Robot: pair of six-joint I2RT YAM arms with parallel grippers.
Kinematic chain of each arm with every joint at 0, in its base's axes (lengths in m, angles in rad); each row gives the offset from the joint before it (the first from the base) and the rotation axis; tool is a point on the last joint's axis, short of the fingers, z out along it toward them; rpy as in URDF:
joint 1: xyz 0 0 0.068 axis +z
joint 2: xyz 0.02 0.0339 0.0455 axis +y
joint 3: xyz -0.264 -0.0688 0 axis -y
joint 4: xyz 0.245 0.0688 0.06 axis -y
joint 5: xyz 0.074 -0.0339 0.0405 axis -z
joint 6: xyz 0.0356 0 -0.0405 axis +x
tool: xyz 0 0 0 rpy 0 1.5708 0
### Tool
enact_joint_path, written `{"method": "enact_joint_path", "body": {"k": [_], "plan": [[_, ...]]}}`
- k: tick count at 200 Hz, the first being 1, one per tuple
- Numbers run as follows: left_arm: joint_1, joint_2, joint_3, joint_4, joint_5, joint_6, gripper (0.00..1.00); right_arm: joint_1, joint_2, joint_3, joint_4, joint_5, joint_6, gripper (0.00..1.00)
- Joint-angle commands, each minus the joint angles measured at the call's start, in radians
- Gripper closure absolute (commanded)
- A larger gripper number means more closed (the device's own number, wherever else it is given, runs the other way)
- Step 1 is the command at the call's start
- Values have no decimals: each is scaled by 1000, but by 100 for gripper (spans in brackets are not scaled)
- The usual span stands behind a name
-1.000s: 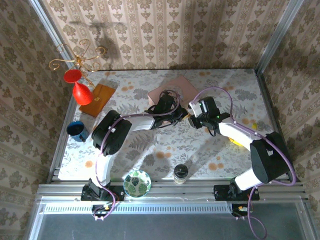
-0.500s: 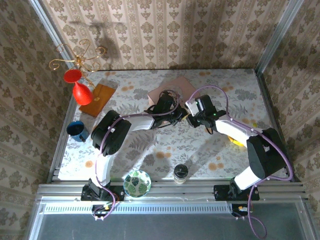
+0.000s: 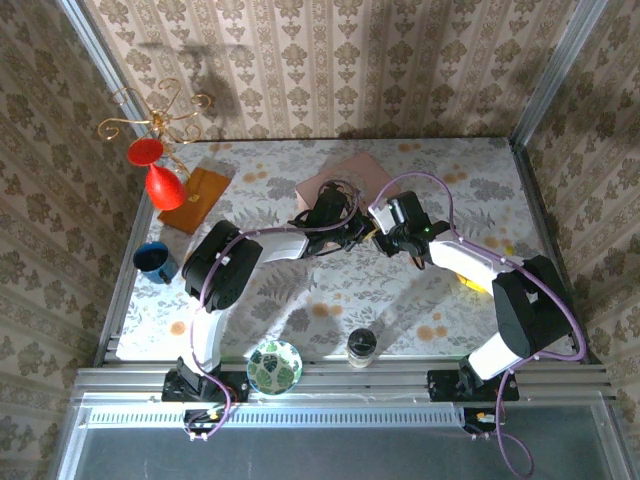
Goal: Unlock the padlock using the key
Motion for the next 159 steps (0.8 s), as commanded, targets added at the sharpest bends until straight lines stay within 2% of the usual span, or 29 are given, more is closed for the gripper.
{"method": "enact_joint_path", "body": {"k": [1, 159], "plan": [[6, -79, 5, 27, 56, -10, 100, -3, -20, -2, -52, 67, -23, 73], [9, -78, 19, 7, 70, -4, 100, -9, 32, 40, -37, 26, -57, 74]]}}
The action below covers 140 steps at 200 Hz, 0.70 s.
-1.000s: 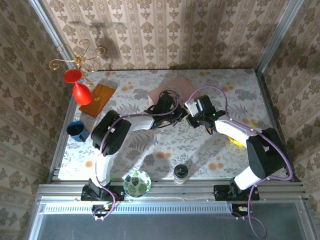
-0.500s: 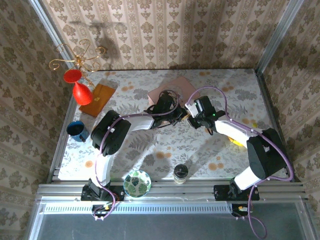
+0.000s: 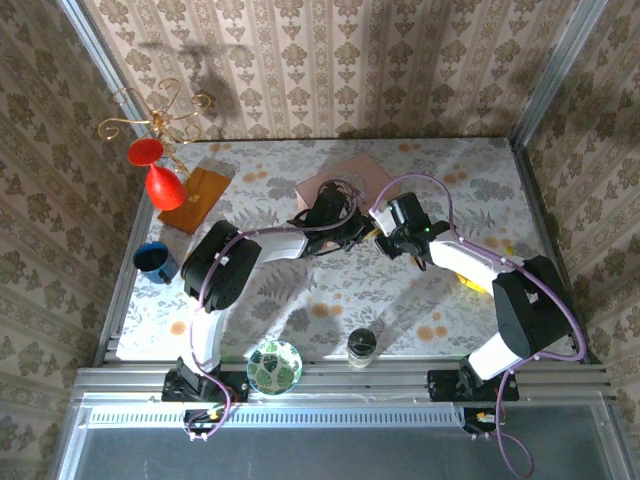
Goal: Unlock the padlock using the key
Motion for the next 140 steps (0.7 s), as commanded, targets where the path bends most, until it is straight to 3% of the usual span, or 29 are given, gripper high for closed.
{"method": "enact_joint_path", "body": {"k": [1, 109, 140], "plan": [[7, -72, 19, 22, 59, -3, 100, -6, 30, 41, -2, 1, -26, 74], [1, -66, 20, 28, 75, -10, 100, -7, 51, 61, 16, -49, -18, 86], [-2, -66, 8, 51, 80, -22, 100, -28, 79, 94, -29, -108, 24, 96]]}}
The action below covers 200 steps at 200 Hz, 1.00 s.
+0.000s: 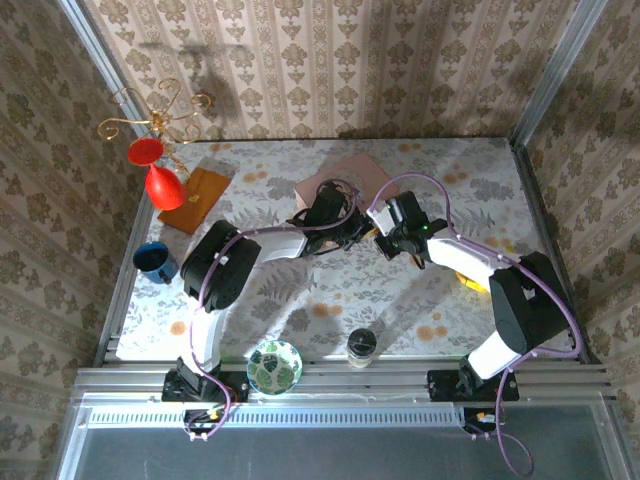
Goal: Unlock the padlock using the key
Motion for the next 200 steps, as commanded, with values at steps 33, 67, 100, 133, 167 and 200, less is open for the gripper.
{"method": "enact_joint_path", "body": {"k": [33, 67, 100, 133, 167, 200], "plan": [[-9, -72, -4, 64, 91, -22, 100, -112, 77, 139, -128, -273, 143, 100], [-8, -72, -16, 85, 97, -29, 100, -171, 109, 168, -171, -504, 219, 100], [-8, -73, -24, 90, 100, -30, 100, -213, 152, 178, -151, -670, 293, 100], [-7, -73, -37, 106, 99, -34, 100, -246, 175, 200, -149, -751, 369, 100], [-7, -75, -46, 116, 95, -37, 100, -302, 228, 199, -106, -869, 530, 100], [-7, -76, -57, 119, 90, -45, 100, -366, 288, 120, 95, -964, 758, 100]]}}
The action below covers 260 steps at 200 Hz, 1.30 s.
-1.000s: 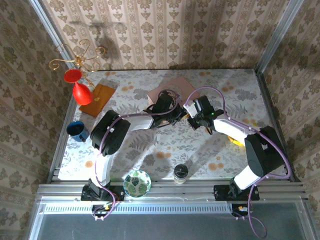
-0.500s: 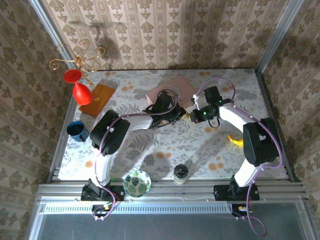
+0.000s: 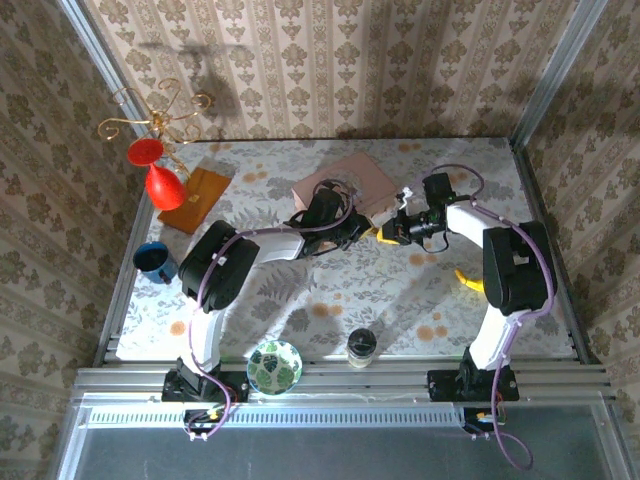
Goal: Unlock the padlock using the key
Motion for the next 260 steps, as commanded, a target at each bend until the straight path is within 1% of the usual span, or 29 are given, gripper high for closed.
{"method": "enact_joint_path", "body": {"k": [1, 18, 30, 35, 45, 50, 56, 69, 81, 92, 107, 132, 141, 158, 165, 183, 191, 230, 260], "plan": [[-15, -64, -17, 58, 95, -24, 100, -52, 50, -36, 236, -120, 238, 100], [-15, -66, -27, 62, 92, -29, 88, -59, 59, -49, 253, -95, 261, 100], [-16, -68, -31, 63, 88, -30, 78, -59, 70, -56, 268, -89, 282, 100], [-14, -68, -32, 63, 87, -32, 70, -59, 75, -59, 282, -90, 296, 100], [-16, -68, -31, 63, 86, -31, 50, -61, 86, -66, 311, -91, 324, 100], [-16, -68, -32, 62, 86, -31, 45, -62, 91, -70, 334, -93, 339, 100], [-16, -69, -30, 60, 85, -30, 43, -62, 99, -73, 352, -95, 354, 100], [-18, -73, -30, 52, 84, -25, 30, -65, 111, -77, 372, -89, 372, 100], [-19, -81, -32, 41, 79, -16, 27, -69, 119, -82, 393, -89, 389, 100], [-19, -93, -36, 26, 71, -2, 19, -71, 125, -88, 415, -94, 405, 100], [-18, -114, -37, -11, 54, 33, 16, -74, 133, -96, 455, -104, 435, 100], [-16, -154, -40, -79, 19, 96, 0, -76, 133, -97, 454, -92, 436, 100], [-15, -170, -39, -102, 5, 121, 0, -76, 129, -100, 445, -84, 431, 100], [-16, -196, -32, -156, -21, 178, 0, -71, 111, -95, 391, -49, 398, 81], [-16, -206, -29, -171, -30, 199, 0, -70, 104, -95, 371, -31, 386, 75], [-16, -227, -29, -194, -47, 230, 0, -70, 94, -92, 339, 4, 373, 70], [-16, -235, -29, -198, -53, 241, 0, -70, 93, -88, 322, 23, 367, 65], [-15, -273, -46, -214, -78, 274, 0, -70, 68, -71, 248, 99, 324, 64], [-8, -319, -51, -251, -122, 336, 0, -68, -6, -74, 217, 158, 268, 65]]}}
